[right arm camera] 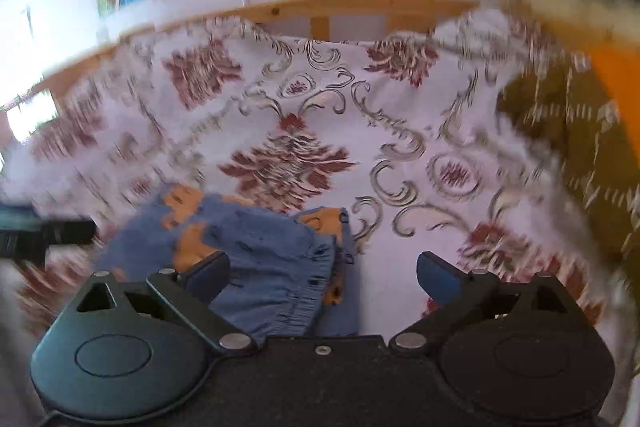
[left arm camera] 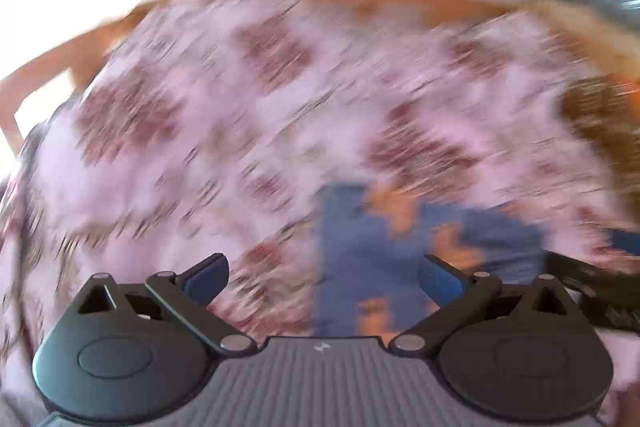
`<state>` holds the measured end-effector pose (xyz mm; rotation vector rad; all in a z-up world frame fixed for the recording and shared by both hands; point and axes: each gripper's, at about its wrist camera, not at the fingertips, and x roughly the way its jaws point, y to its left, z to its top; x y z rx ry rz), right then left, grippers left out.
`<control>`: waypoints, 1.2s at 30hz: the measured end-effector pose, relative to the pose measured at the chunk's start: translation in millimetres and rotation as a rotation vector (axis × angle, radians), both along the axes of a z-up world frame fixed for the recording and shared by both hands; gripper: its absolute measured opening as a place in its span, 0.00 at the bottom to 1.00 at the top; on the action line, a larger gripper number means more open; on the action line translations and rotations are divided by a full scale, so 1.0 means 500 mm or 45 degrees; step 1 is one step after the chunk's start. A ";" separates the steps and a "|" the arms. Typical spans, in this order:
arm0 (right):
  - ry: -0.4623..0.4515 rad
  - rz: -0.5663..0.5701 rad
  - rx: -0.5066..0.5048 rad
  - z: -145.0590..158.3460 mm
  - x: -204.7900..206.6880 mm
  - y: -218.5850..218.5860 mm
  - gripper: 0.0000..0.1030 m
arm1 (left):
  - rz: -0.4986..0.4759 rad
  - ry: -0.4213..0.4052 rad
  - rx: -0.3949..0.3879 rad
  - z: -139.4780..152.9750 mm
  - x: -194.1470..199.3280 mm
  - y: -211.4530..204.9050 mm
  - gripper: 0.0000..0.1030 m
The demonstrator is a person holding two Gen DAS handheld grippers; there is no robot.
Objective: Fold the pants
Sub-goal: 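Release the folded pants and lift both grippers away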
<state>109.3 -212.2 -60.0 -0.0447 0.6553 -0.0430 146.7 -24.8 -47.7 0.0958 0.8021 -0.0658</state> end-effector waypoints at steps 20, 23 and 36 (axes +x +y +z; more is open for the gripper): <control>-0.165 0.004 0.165 0.086 -0.172 -0.008 0.99 | 0.073 0.266 -0.039 0.022 -0.068 0.039 1.00; -0.179 0.027 0.185 0.094 -0.206 0.005 0.99 | -0.006 0.193 0.021 0.044 -0.127 0.039 1.00; -0.140 0.031 0.195 0.085 -0.257 0.013 0.99 | -0.067 0.054 0.123 0.064 -0.213 0.026 1.00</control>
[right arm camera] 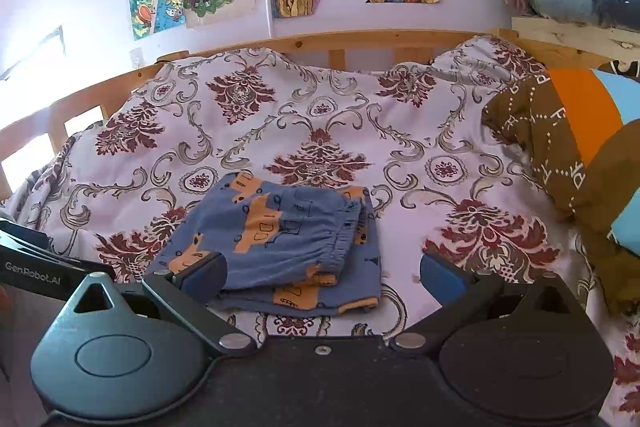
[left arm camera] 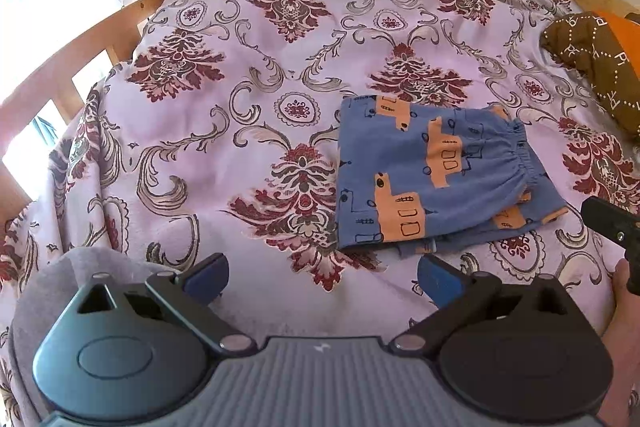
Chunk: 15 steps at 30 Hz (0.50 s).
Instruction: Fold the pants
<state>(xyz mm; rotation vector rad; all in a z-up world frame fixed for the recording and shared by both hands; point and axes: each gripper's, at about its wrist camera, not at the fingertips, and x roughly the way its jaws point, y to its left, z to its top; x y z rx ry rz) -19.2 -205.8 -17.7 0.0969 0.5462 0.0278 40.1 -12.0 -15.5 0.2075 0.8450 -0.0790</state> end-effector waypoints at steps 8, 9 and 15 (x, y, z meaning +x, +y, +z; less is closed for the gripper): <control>0.042 0.004 0.014 -0.010 0.001 -0.001 0.99 | -0.009 0.000 0.021 -0.004 -0.002 -0.002 1.00; 0.045 0.004 0.014 -0.011 0.001 -0.002 0.99 | -0.011 0.001 0.025 -0.006 -0.002 -0.002 1.00; 0.052 0.065 0.003 -0.011 0.037 -0.009 0.99 | -0.025 0.023 -0.011 -0.002 0.016 -0.004 1.00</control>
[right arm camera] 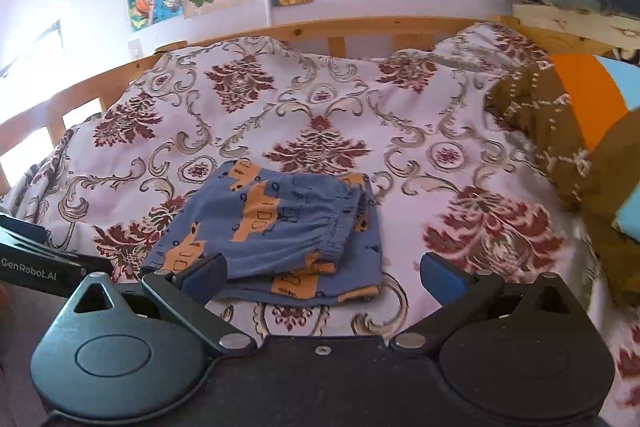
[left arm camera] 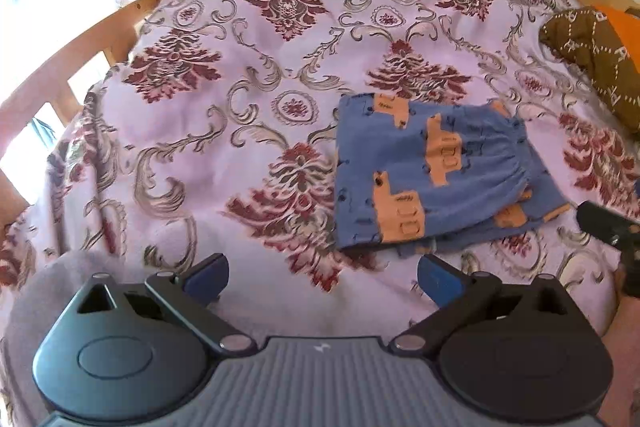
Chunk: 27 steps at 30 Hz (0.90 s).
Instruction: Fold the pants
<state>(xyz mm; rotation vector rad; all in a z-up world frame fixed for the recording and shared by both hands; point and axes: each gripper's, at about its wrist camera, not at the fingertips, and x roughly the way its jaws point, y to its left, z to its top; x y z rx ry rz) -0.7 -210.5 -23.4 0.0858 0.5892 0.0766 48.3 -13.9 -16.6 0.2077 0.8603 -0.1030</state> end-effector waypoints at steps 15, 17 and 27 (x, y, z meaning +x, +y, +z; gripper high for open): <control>0.281 0.158 0.198 -0.099 0.306 -0.140 0.95 | -0.154 0.258 -0.077 -0.110 0.341 -0.010 0.99; 0.300 0.164 0.249 -0.117 0.314 -0.150 0.91 | -0.146 0.299 -0.141 -0.129 0.349 -0.002 0.99; 0.288 0.244 0.224 -0.120 0.306 -0.110 0.54 | -0.167 0.372 -0.248 -0.136 0.361 0.009 0.87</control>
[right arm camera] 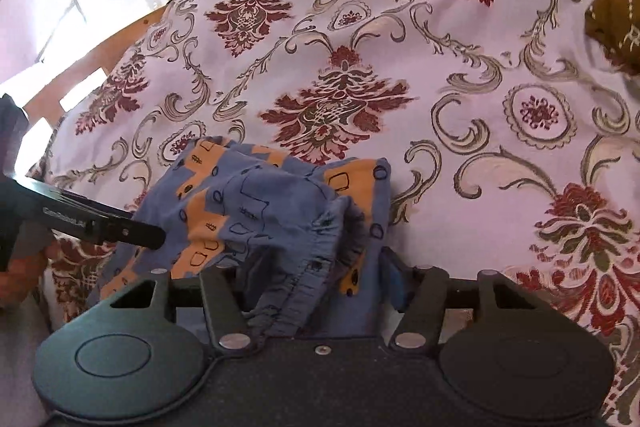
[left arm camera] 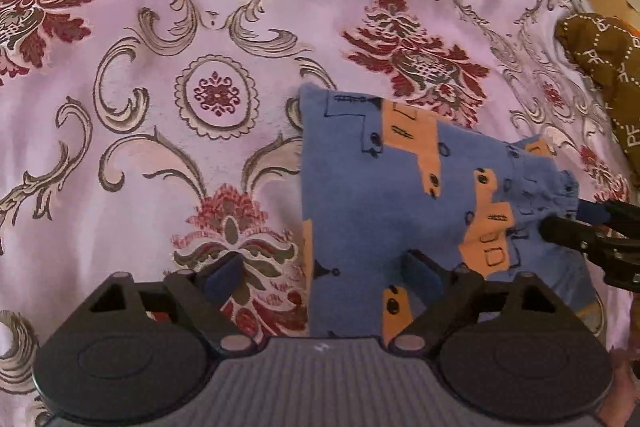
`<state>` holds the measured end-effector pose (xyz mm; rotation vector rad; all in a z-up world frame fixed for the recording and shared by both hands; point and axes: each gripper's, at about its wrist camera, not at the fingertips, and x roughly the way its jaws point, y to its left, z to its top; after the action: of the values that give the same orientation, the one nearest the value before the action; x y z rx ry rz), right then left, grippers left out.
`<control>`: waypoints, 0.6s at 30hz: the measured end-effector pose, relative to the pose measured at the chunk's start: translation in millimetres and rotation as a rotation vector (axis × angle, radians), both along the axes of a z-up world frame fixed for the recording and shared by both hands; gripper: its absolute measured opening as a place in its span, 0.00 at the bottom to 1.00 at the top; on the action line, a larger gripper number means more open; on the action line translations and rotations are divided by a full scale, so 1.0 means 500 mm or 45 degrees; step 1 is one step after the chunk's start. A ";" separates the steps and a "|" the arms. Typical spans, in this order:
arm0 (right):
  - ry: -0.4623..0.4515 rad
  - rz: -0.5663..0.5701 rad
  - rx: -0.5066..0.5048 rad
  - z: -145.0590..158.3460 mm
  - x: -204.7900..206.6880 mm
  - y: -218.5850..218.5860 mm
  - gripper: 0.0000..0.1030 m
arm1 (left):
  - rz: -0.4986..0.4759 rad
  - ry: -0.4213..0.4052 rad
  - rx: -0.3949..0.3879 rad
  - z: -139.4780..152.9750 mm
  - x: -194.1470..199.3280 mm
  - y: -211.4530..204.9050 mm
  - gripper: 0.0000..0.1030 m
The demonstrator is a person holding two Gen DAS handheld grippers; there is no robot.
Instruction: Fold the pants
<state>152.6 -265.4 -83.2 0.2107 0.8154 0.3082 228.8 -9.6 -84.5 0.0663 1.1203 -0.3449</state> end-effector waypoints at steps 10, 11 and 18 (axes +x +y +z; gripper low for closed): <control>-0.052 -0.060 0.007 0.014 -0.020 -0.001 0.17 | -0.073 0.011 -0.116 0.015 -0.011 -0.006 0.25; -0.068 -0.059 -0.011 0.018 -0.024 0.004 0.16 | -0.087 -0.006 -0.112 0.019 -0.014 -0.010 0.22; -0.190 -0.051 -0.125 0.045 -0.052 0.033 0.13 | -0.123 -0.132 -0.081 0.046 -0.040 -0.026 0.07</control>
<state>126.6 -249.0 -60.8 0.1104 0.6760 0.2428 208.7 -22.6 -61.7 0.0815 1.0046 -0.4577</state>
